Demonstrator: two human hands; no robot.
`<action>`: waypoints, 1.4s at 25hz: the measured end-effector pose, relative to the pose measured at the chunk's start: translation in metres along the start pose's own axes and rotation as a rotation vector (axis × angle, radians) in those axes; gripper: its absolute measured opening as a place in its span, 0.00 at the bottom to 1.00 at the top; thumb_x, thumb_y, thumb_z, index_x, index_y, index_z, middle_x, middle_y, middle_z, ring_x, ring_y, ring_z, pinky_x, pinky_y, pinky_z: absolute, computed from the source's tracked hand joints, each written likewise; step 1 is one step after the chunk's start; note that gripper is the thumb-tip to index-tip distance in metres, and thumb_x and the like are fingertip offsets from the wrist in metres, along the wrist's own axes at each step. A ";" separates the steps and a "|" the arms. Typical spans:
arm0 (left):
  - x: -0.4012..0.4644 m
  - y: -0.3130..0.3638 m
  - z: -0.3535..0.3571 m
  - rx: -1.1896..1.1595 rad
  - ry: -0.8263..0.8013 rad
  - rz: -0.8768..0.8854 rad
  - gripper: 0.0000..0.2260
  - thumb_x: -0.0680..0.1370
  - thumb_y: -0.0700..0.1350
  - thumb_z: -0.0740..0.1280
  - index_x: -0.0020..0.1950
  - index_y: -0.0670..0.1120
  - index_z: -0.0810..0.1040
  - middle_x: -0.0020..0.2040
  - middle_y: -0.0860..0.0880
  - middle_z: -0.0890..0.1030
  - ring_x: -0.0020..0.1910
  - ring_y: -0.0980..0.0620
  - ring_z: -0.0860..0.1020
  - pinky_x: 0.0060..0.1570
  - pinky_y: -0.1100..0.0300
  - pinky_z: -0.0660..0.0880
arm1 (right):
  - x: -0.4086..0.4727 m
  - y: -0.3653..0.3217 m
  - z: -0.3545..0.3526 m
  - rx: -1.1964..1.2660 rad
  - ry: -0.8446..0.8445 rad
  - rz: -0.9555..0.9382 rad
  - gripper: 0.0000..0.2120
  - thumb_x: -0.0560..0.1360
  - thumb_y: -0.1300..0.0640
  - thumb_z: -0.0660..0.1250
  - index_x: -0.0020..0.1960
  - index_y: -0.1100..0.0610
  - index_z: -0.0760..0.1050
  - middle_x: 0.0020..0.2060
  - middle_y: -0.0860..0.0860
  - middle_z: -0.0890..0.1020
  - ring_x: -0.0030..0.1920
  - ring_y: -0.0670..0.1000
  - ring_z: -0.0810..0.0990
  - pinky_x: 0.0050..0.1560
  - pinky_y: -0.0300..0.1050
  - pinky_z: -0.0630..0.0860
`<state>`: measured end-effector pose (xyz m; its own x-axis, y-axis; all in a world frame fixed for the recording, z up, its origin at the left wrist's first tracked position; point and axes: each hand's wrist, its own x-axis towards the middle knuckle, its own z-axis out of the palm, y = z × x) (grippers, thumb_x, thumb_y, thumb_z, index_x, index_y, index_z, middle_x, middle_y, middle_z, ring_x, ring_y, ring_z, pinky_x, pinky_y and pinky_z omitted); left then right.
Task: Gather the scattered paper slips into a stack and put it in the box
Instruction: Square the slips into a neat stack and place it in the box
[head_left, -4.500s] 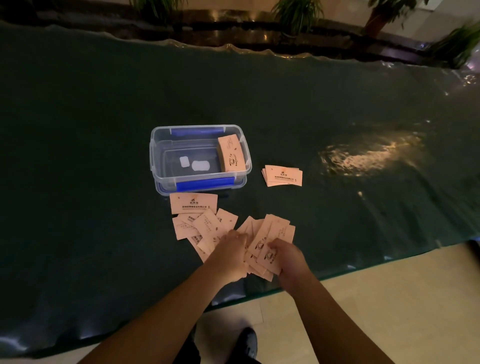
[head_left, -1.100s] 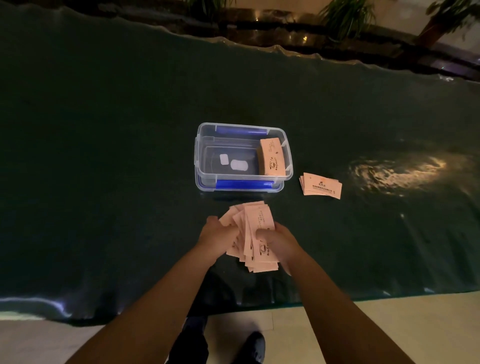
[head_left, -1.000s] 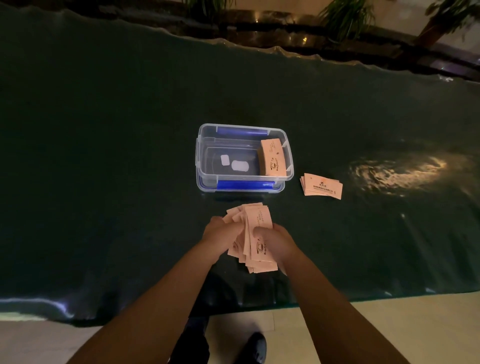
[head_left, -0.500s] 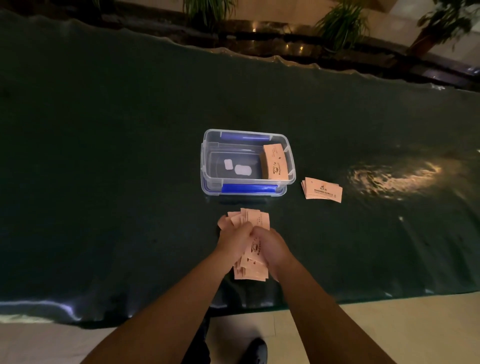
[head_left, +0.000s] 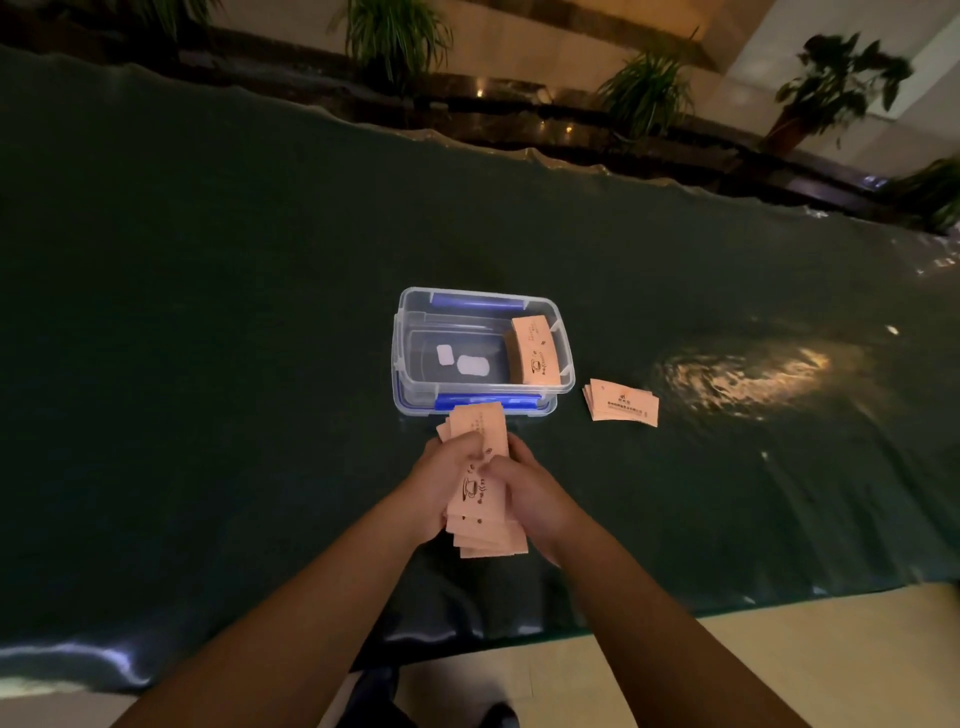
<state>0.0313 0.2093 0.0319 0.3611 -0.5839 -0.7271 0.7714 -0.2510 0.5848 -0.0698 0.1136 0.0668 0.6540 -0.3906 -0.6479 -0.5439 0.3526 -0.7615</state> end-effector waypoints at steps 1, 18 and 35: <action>0.000 0.005 0.002 -0.032 -0.028 0.021 0.25 0.71 0.47 0.68 0.69 0.48 0.75 0.55 0.37 0.86 0.51 0.36 0.86 0.53 0.40 0.82 | -0.003 -0.007 -0.004 0.002 0.003 -0.012 0.24 0.82 0.63 0.66 0.74 0.43 0.73 0.61 0.56 0.89 0.59 0.58 0.89 0.58 0.58 0.85; 0.050 0.020 0.211 -0.506 0.046 0.258 0.21 0.74 0.37 0.71 0.65 0.50 0.77 0.55 0.40 0.87 0.58 0.37 0.83 0.58 0.36 0.80 | 0.012 -0.047 -0.200 0.475 0.169 -0.110 0.38 0.74 0.50 0.80 0.78 0.43 0.64 0.55 0.55 0.90 0.60 0.58 0.88 0.53 0.60 0.85; 0.129 0.052 0.245 0.312 0.382 -0.098 0.27 0.76 0.61 0.71 0.68 0.48 0.73 0.58 0.46 0.79 0.55 0.47 0.78 0.53 0.52 0.75 | 0.126 -0.062 -0.311 0.054 0.219 0.031 0.31 0.69 0.55 0.84 0.69 0.57 0.77 0.56 0.55 0.89 0.55 0.57 0.88 0.60 0.59 0.85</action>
<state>-0.0104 -0.0688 0.0565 0.5059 -0.2364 -0.8295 0.6392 -0.5431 0.5446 -0.1171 -0.2220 0.0262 0.5042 -0.5524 -0.6638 -0.5289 0.4102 -0.7430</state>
